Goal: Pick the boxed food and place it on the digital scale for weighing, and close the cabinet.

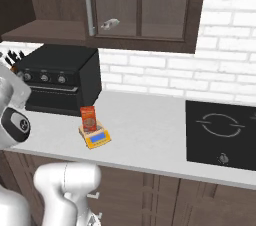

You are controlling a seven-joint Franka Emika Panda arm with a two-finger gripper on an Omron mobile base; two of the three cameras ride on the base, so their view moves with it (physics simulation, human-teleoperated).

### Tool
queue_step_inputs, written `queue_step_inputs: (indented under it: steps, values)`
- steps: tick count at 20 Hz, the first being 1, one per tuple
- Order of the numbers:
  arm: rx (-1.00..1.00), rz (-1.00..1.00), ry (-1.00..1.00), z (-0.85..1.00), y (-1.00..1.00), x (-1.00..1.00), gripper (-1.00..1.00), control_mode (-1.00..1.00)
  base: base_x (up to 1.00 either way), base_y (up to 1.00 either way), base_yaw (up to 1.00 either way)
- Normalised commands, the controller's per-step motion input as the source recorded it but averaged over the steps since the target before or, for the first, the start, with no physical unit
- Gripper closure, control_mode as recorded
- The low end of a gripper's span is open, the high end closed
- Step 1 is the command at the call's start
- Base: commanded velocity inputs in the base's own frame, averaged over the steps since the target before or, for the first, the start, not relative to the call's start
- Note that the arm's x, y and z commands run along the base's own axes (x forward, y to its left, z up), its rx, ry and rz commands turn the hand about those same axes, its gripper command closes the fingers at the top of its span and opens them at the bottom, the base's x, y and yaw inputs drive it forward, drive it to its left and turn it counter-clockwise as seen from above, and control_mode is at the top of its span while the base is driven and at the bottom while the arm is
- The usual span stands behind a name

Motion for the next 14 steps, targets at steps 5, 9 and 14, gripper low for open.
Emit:
queue_step_inputs:
  steps: [5,9,14]
  values:
    - [-0.24,0.0,0.01,-0.33,0.43,-0.19,-1.0,-1.0,0.0,0.0,0.0]
    - [-0.26,0.03,0.0,-0.25,0.59,-0.32,-1.0,-1.0,0.0,0.0,0.0]
    - [-0.23,0.05,0.0,-0.27,0.62,-0.12,-1.0,-1.0,0.0,0.0,0.0]
